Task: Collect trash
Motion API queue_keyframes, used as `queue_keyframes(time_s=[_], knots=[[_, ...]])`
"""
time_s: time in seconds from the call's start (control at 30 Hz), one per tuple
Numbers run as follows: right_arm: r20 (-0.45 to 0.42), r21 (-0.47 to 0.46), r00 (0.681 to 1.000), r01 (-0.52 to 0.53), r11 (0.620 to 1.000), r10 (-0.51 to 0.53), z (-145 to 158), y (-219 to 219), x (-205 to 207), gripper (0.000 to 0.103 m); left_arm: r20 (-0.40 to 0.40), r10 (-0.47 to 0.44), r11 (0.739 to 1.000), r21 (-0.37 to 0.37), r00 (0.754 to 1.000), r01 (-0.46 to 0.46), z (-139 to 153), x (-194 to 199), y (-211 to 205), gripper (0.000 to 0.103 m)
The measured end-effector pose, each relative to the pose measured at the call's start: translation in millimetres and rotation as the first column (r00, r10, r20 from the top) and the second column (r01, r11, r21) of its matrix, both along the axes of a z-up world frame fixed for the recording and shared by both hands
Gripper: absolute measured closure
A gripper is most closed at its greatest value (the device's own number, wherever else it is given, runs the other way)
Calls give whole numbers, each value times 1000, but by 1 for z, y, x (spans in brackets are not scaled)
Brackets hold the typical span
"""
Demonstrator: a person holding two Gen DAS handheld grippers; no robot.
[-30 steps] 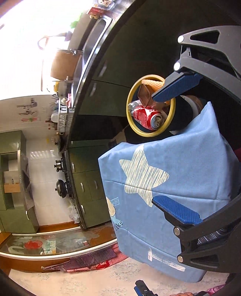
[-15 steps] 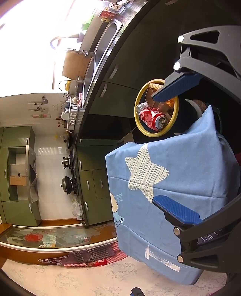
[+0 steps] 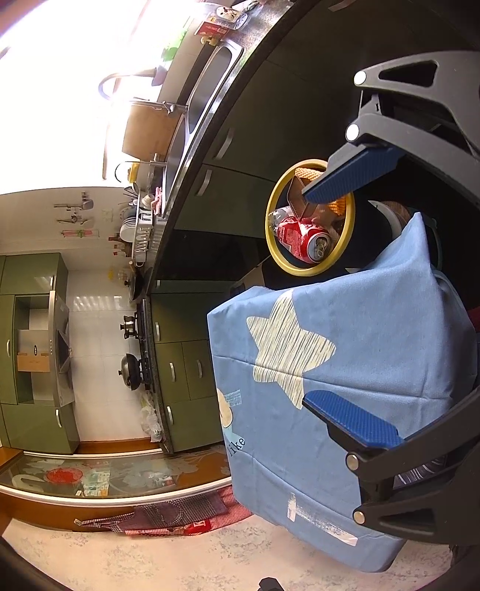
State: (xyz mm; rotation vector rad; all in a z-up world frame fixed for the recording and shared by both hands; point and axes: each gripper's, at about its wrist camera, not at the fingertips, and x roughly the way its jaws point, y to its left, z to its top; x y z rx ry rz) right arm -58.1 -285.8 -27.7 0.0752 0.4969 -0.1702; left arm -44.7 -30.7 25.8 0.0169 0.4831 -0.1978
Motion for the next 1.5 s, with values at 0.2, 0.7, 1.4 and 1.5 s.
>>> queue_keyframes(time_s=[0.2, 0.7, 1.4, 1.5], knots=[[0, 0, 1000, 1, 1000, -1, 0, -1, 0, 7, -4, -1, 1000, 2, 1000, 1, -2, 2, -1, 5], [-7, -1, 1000, 3, 1000, -3, -1, -2, 1, 7, -9, -5, 1000, -5, 1000, 5, -4, 4, -2, 5], [-9, -1, 1000, 5, 1000, -5, -3, -4, 2, 7, -20, -13, 1000, -6, 1000, 13, -8, 7, -4, 5], [-10, -1, 1000, 5, 1000, -5, -3, -3, 3, 7, -21, -13, 1000, -6, 1000, 13, -8, 6, -4, 5]])
